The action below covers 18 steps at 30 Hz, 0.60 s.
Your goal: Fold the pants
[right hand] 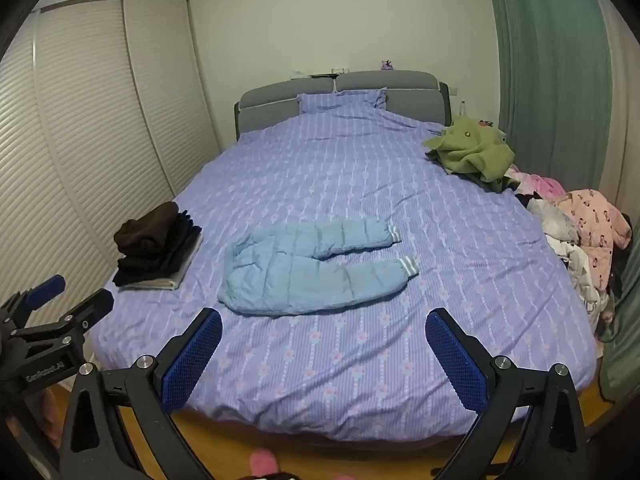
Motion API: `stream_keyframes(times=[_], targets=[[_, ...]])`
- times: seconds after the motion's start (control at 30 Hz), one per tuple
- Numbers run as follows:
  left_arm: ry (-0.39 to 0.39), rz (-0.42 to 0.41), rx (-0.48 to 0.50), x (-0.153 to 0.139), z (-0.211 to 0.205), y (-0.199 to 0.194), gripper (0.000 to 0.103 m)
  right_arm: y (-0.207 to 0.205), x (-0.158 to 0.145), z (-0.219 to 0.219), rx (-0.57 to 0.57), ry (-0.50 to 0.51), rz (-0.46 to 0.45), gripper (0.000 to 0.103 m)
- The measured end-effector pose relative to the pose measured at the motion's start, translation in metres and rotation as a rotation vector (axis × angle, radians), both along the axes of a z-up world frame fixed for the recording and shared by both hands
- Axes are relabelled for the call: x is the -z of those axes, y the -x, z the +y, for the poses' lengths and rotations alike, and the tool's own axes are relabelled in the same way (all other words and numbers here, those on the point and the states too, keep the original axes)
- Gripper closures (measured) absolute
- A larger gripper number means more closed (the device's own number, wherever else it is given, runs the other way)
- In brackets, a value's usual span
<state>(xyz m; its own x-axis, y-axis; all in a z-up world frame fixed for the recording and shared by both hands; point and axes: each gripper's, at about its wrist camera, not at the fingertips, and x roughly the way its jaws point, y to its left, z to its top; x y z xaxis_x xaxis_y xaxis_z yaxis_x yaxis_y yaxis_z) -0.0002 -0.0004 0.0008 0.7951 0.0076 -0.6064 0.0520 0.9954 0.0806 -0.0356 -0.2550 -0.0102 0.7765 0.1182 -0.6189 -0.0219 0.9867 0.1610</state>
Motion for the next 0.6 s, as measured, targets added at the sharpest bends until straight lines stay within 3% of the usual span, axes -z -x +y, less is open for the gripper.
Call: stream_keyframes(times=[0.37, 0.6], targets=[[0.045, -0.017, -0.015, -0.009, 0.003, 0.002, 0.000, 0.002, 0.000, -0.001, 0.002, 0.004, 0.003, 0.000], [0.031, -0.028, -0.008, -0.010, 0.006, 0.002, 0.000, 0.000, -0.003, -0.003, 0.004, 0.003, -0.001, 0.000]])
